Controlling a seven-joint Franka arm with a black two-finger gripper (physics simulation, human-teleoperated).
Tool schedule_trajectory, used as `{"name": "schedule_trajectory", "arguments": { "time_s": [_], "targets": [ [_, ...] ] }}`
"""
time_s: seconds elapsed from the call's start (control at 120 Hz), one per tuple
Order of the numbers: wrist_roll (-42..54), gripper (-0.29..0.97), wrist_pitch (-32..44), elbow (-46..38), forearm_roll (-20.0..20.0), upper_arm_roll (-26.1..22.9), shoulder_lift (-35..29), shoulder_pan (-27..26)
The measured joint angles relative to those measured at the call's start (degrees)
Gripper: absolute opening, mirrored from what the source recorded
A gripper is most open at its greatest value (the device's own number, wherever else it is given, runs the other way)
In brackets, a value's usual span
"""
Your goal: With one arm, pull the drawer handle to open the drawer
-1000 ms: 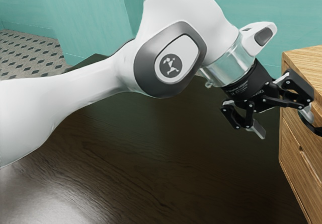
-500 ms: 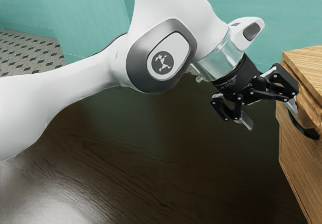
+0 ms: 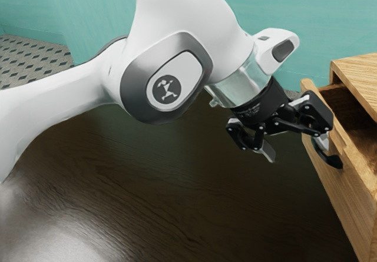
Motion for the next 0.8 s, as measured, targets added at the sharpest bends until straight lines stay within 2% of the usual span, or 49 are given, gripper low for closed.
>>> {"name": "schedule_trajectory", "arguments": {
  "time_s": [0.217,0.8],
  "targets": [
    [-0.11,0.68,-0.50,-5.39,0.45,0.26,-5.75,1.88],
    [-0.43,0.68,-0.75,-10.11,2.70,0.96,-9.70,3.91]
  ]
}}
